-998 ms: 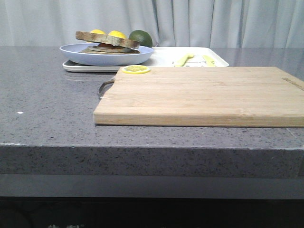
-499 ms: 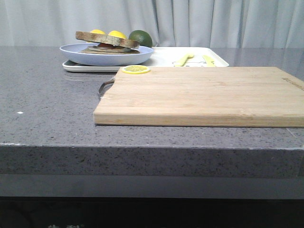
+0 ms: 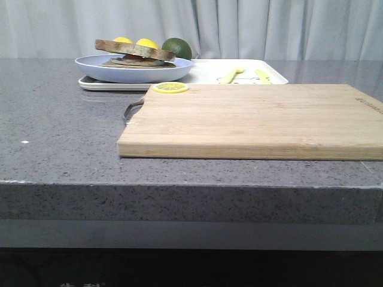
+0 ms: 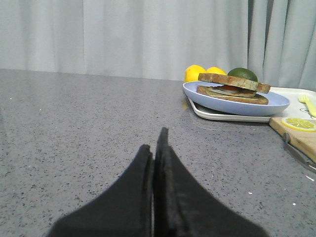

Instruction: Place bread and move sandwich to tray

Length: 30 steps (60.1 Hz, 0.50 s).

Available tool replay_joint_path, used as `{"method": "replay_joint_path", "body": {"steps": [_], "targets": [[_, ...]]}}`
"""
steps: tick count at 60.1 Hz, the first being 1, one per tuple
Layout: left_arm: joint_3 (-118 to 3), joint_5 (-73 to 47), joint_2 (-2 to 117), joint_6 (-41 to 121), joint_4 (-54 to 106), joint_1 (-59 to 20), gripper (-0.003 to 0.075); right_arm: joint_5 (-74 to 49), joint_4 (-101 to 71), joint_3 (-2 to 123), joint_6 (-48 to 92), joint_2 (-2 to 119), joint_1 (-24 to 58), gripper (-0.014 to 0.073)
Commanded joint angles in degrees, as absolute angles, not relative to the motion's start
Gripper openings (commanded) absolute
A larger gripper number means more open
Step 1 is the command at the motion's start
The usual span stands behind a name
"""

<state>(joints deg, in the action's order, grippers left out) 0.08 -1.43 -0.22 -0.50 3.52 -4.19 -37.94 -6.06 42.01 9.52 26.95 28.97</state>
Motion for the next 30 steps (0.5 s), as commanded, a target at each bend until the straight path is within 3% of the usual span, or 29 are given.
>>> {"method": "replay_joint_path", "body": {"steps": [1,15,30], "targets": [[0.3,3.7,-1.4,-0.9,3.9,-4.1,-0.0018,-33.6,-5.9,43.5,9.6,27.1,28.6,-0.0067],[0.3,3.7,-1.4,-0.9,3.9,-4.1,-0.0018,-32.3,-5.5,42.1,9.6,26.4,28.3,-0.0067],[0.3,3.7,-1.4,-0.9,3.9,-4.1,-0.0018,-15.2,-5.2,27.1,9.6,17.0,12.9,-0.0067]]}}
